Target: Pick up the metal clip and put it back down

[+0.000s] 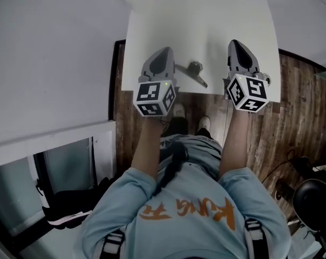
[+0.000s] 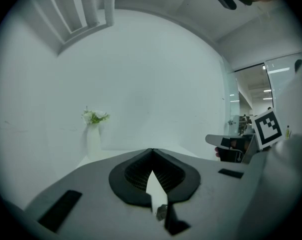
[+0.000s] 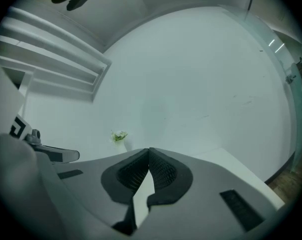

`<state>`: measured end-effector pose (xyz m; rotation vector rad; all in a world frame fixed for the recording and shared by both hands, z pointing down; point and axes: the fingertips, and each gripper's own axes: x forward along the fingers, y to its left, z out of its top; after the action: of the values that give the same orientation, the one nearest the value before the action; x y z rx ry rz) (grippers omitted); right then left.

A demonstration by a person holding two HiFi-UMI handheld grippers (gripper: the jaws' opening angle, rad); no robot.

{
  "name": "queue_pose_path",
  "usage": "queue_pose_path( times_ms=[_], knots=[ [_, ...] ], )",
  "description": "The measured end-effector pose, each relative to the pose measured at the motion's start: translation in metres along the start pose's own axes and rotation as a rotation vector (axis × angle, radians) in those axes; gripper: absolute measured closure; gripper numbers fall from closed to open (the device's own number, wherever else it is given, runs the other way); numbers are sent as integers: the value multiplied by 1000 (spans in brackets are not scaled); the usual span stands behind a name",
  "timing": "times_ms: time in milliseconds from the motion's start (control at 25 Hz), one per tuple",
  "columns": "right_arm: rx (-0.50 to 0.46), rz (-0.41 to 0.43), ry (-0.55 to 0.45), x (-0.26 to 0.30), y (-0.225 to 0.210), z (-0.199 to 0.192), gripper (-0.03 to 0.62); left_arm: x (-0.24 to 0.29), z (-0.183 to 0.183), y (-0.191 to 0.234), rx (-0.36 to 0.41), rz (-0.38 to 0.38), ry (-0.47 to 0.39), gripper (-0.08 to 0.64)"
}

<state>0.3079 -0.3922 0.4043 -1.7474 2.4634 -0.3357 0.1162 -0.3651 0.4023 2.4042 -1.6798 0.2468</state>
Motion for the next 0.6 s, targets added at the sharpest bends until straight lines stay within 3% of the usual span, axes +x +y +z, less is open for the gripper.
queue_pose_path(
  times_ms=[240,600],
  knots=[
    [9,33,43,27,12,-19,578,21,-17,6,-70,-15,27,543],
    [9,130,206,54,41,-75,578,33,-64,20,-138,-26,126,543]
  ],
)
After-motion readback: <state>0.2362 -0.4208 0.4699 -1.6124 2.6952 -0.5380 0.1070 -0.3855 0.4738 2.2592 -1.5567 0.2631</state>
